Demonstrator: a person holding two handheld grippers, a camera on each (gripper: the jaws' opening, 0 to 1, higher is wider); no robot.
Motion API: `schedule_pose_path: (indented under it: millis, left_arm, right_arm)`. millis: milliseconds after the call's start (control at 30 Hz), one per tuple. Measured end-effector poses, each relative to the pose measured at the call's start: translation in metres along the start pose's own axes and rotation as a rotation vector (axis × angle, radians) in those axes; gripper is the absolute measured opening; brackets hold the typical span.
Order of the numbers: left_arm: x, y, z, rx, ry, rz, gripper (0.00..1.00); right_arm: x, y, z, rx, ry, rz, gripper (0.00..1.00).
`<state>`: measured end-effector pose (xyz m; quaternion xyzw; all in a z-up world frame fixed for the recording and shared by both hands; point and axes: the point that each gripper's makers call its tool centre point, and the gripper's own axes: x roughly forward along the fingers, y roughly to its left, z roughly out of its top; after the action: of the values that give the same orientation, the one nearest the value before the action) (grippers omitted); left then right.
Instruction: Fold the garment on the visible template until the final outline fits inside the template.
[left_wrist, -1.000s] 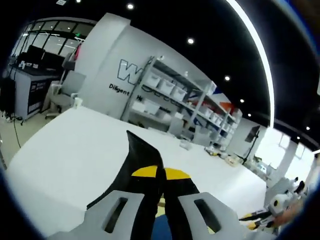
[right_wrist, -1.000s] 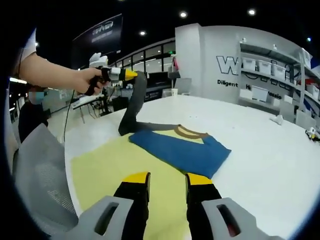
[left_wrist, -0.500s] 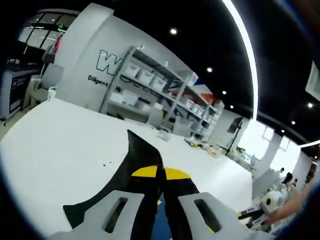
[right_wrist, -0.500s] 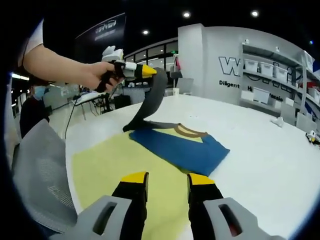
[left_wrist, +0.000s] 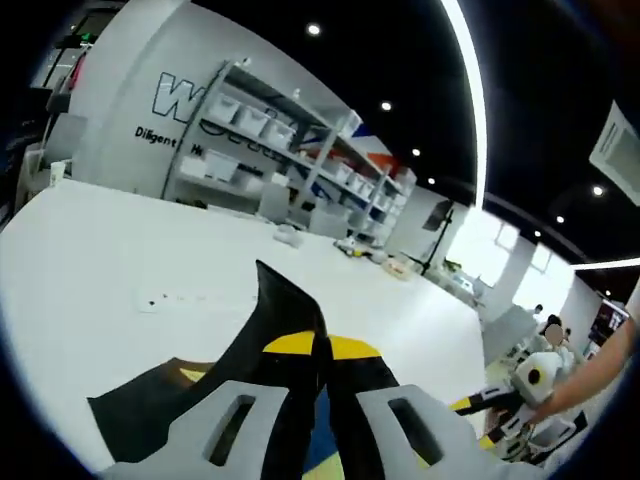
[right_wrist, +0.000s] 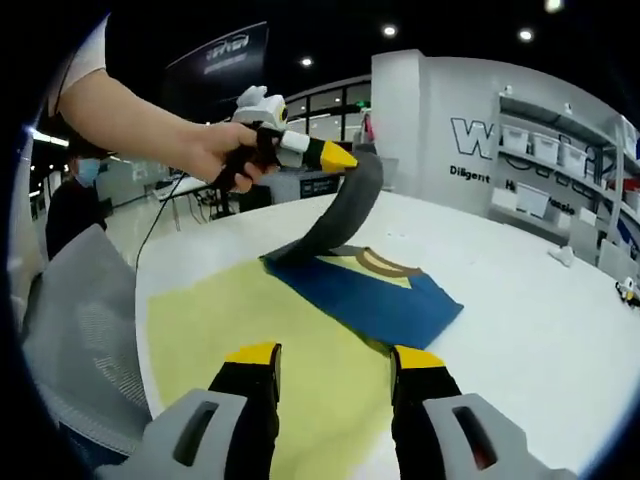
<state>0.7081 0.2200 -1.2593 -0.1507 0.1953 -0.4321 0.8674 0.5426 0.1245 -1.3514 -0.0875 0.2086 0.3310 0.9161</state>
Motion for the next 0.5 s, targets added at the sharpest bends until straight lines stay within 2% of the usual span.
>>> schedule_pose_path:
  millis: [167, 233, 500]
  left_arm:
    - [0.014, -0.011, -0.026, 0.033, 0.066, -0.016, 0.00]
    - [0.022, -0.004, -0.037, 0.037, 0.091, -0.010, 0.00]
    - [0.043, -0.006, -0.068, 0.047, 0.164, 0.006, 0.01]
  right_arm:
    - [-0.001, -0.001, -0.003, -0.003, 0.005, 0.007, 0.41]
    - [-0.003, -0.002, -0.004, -0.004, 0.006, 0.009, 0.41]
    - [-0.007, -0.007, -0.009, -0.004, 0.013, 0.020, 0.43]
